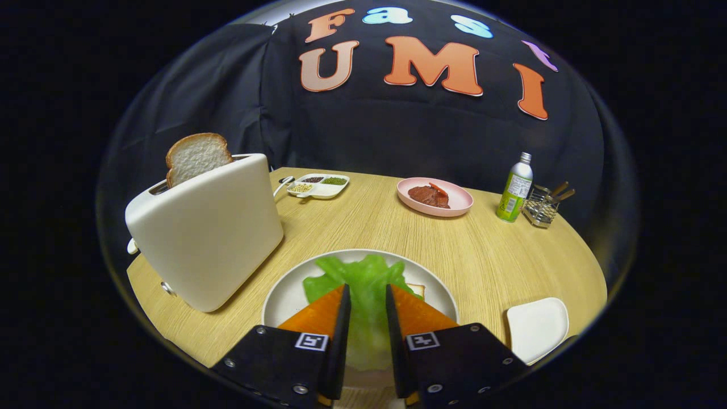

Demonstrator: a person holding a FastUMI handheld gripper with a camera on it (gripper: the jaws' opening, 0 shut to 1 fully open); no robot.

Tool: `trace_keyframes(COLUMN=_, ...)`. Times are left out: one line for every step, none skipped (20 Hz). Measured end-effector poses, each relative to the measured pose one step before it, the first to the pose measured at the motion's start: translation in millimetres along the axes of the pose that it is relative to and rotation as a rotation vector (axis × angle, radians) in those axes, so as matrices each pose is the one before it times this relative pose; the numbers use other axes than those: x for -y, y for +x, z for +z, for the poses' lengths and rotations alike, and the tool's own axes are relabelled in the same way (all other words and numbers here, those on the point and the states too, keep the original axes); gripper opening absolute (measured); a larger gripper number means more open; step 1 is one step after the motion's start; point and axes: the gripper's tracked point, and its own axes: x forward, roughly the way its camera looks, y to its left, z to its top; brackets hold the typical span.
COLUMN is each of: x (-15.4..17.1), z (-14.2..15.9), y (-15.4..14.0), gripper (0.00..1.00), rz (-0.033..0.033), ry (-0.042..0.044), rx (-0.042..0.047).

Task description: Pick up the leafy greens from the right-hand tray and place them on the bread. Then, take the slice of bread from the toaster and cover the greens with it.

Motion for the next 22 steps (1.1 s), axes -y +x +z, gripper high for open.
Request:
trace_keyframes(x=1.74, z=2.95, y=-2.85, gripper=0.43, rz=-0.00507, ry=0.00518, rx=0.00923)
trace_keyframes(x=1.48, z=2.82, y=-2.84, gripper=0.55, rz=-0.00120, ry=0.01094, rx=0.00601)
trace_keyframes(x=1.16, z=2.48, y=-4.08, gripper=0.61, rz=-0.00058, ry=0.01098, rx=0.00599)
trace_keyframes(x=1.64, z=3.84, y=-2.48, gripper=0.72, rz=-0.00163, ry=0.00782, rx=0.01033)
trace_keyframes(x=2.22, z=2.75, y=-2.89, gripper=0.76, rz=-0.00371, ry=0.00457, rx=0.00945)
trace_keyframes(x=1.33, z=2.41, y=-1.82, gripper=0.81, rz=-0.00309, ry=0.00137, rx=0.00848)
trace_keyframes(x=0.06, z=1.07, y=-1.19, gripper=0.86, rz=-0.00273, ry=-0.00023, rx=0.00398)
trace_keyframes(x=0.38, z=1.80, y=-1.92, gripper=0.90, rz=-0.00140, ry=-0.00023, rx=0.00361)
trace_keyframes(x=-0.37, z=1.58, y=-1.04, gripper=0.93, rz=0.00007, ry=0.00291, rx=0.00203)
trace_keyframes(x=-0.20, z=1.76, y=-0.67, gripper=0.96, rz=0.00137, ry=0.00319, rx=0.00106)
trace_keyframes(x=-0.97, z=1.59, y=-0.04, gripper=0.97, rz=-0.00077, ry=0.00272, rx=-0.00055)
trace_keyframes(x=0.35, z=3.37, y=-2.28, gripper=0.97, rz=-0.00459, ry=0.00156, rx=-0.00041)
trace_keyframes(x=0.06, z=5.21, y=-0.62, gripper=0.97, rz=-0.00250, ry=0.00175, rx=0.00808)
trace_keyframes(x=-1.49, z=6.51, y=-1.97, gripper=0.97, rz=-0.00109, ry=0.00040, rx=0.01024)
trace_keyframes(x=-2.46, z=5.70, y=-1.09, gripper=0.97, rz=-0.00033, ry=-0.00277, rx=0.01093)
trace_keyframes(x=-3.33, z=6.67, y=-0.73, gripper=0.97, rz=0.00096, ry=-0.00117, rx=0.01166)
trace_keyframes(x=-3.28, z=4.64, y=-1.51, gripper=0.97, rz=0.00418, ry=0.00108, rx=0.00674)
trace_keyframes(x=-5.31, z=4.39, y=-0.03, gripper=0.97, rz=0.00714, ry=0.00148, rx=0.00278)
trace_keyframes(x=-6.49, z=3.91, y=-0.32, gripper=0.97, rz=0.00749, ry=-0.00122, rx=0.00017)
trace_keyframes(x=-6.14, z=3.57, y=-0.20, gripper=0.97, rz=0.00772, ry=-0.00613, rx=0.00069)
trace_keyframes(x=-7.99, z=3.63, y=-0.29, gripper=0.98, rz=0.00657, ry=-0.00758, rx=0.00513)
trace_keyframes(x=-6.15, z=4.72, y=-0.67, gripper=0.97, rz=0.00586, ry=-0.00577, rx=0.00632)
